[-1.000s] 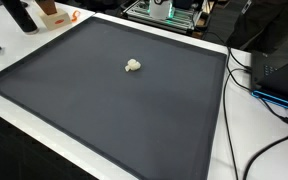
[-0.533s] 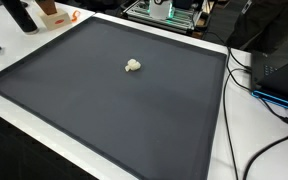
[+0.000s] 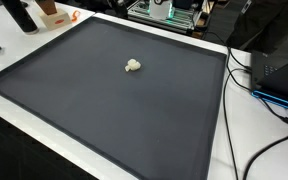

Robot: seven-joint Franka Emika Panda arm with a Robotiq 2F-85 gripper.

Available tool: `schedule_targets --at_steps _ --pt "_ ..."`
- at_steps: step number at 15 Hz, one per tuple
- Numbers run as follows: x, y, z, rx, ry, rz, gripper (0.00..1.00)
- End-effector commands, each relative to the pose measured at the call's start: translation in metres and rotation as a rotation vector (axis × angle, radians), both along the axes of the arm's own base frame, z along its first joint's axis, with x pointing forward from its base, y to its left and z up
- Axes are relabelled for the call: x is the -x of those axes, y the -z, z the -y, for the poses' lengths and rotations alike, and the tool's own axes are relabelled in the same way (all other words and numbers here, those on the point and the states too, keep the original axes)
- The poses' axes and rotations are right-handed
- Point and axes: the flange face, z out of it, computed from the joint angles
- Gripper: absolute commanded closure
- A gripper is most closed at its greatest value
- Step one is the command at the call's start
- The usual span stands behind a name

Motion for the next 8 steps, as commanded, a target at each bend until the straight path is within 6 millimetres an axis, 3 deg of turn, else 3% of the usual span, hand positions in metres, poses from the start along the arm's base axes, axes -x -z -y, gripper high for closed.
schedule_targets --at_steps 1,8 --pt "-0.009 0.037 0.016 -0.041 0.121 -0.012 0.00" --pt "-0.012 0.105 0.026 -0.049 0.318 -0.085 0.00"
